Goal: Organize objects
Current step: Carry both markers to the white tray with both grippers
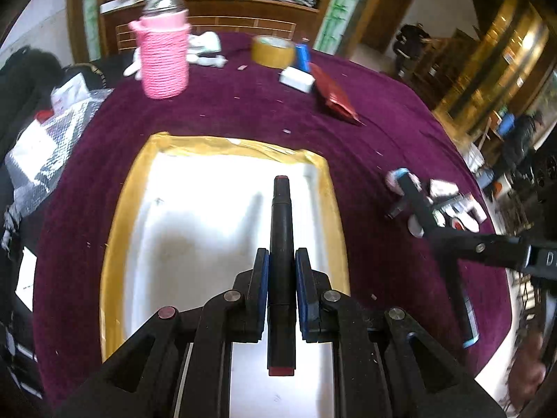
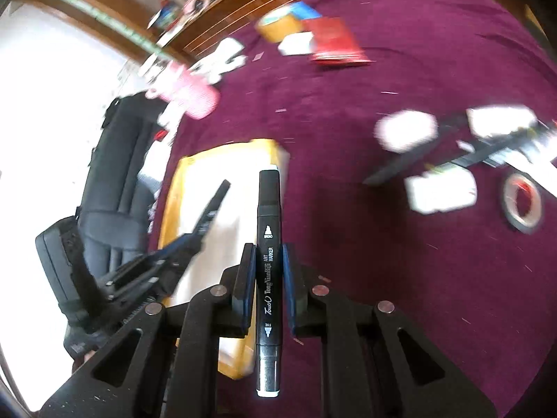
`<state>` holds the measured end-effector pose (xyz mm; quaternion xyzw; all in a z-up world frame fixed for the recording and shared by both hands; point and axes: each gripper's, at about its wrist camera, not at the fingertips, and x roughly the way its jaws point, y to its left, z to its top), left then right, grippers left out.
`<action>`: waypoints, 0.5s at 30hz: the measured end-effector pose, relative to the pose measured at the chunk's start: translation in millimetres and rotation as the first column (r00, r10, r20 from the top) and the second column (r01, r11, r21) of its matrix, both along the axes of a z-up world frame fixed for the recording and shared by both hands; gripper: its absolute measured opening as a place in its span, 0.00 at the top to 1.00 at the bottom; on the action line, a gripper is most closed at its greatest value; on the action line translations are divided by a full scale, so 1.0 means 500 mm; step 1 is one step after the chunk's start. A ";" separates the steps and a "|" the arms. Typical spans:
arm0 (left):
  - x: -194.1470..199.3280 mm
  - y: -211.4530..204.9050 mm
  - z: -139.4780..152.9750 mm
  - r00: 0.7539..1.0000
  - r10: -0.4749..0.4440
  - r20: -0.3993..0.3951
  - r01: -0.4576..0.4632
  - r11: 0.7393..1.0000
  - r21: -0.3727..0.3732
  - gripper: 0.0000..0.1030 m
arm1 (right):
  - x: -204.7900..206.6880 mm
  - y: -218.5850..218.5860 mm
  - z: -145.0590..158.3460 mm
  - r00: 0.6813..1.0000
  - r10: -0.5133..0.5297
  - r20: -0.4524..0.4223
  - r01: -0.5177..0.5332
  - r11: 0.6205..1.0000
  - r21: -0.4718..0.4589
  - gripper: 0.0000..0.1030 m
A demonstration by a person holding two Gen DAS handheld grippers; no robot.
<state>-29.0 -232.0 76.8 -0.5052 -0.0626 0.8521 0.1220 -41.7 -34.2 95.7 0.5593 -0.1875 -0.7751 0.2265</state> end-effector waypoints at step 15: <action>-0.083 -0.050 -0.100 0.991 0.094 0.095 -0.105 0.988 0.111 0.89 | -0.140 -0.183 -0.130 0.997 -0.006 0.083 -0.009 0.983 0.182 0.88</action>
